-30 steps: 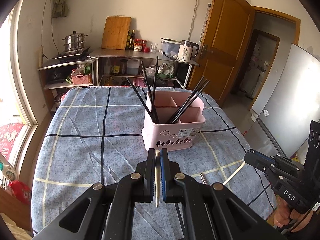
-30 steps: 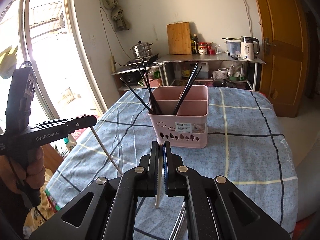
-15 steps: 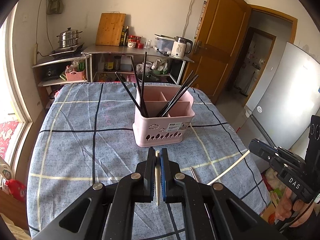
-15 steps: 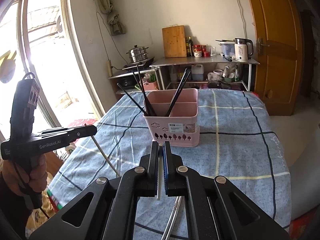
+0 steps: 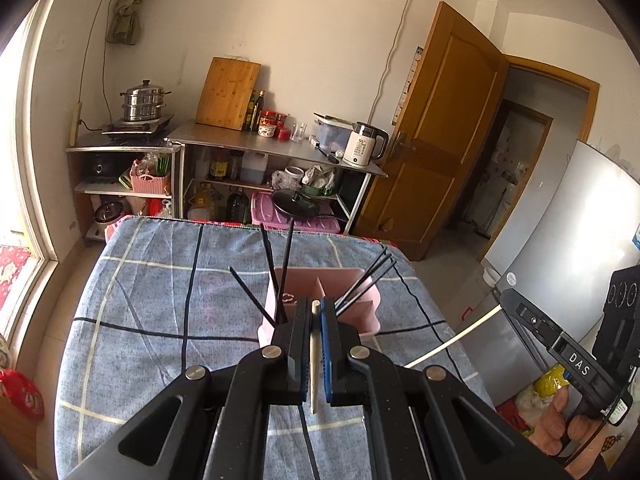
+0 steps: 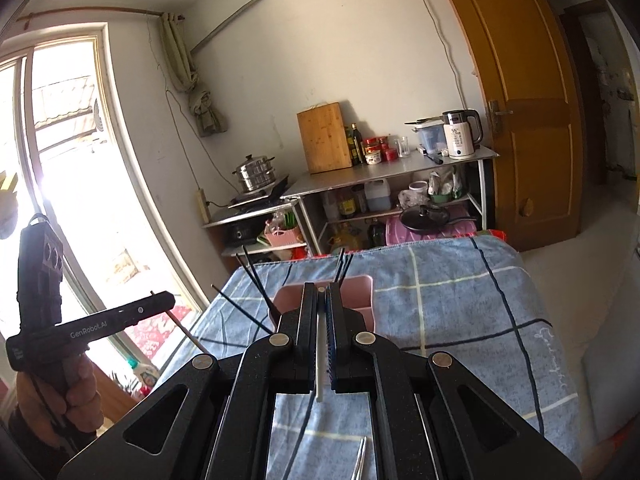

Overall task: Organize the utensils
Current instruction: 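Lower the wooden chopsticks into the basket and open both tools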

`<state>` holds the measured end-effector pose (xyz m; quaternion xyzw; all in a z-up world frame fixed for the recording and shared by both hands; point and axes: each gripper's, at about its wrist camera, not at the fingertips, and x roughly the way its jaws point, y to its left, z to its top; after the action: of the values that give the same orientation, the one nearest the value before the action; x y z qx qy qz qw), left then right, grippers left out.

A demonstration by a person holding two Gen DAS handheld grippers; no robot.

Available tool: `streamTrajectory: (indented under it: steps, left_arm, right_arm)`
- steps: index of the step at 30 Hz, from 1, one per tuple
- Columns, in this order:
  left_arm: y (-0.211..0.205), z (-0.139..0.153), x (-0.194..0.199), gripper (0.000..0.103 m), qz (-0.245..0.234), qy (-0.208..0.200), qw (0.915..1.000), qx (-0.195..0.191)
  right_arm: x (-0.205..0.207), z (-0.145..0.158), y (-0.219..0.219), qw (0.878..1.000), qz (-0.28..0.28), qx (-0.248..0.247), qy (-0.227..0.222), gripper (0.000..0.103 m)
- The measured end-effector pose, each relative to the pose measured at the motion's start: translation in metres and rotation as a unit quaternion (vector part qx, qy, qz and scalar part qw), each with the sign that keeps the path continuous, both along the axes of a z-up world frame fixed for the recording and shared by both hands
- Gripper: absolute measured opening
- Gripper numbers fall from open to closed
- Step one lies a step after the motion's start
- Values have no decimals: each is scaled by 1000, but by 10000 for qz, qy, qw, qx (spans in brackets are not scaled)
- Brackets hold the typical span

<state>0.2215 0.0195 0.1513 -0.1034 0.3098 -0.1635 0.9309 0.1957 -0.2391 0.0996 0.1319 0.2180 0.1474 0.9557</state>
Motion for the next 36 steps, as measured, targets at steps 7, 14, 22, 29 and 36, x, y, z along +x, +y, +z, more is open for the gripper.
streamTrajectory:
  steps: [7, 14, 22, 29, 36]
  left_arm:
    - [3, 18, 36, 4, 136, -114, 9998, -88]
    - [5, 23, 65, 4, 215, -210, 9995, -127]
    - [2, -2, 90, 4, 200, -102, 9997, -126]
    - [-4, -38, 105, 4, 106, 203, 9997, -73]
    - [-10, -60, 109, 5, 81, 328, 9993, 164]
  right_arm:
    - [27, 15, 9, 9997, 22, 145, -173, 4]
    - [56, 15, 18, 9997, 33, 185, -180, 4]
    - [83, -8, 22, 9998, -9, 201, 58, 4]
    - [97, -33, 27, 9993, 20, 165, 342, 4]
    - [107, -53, 34, 9979, 191, 134, 599, 4]
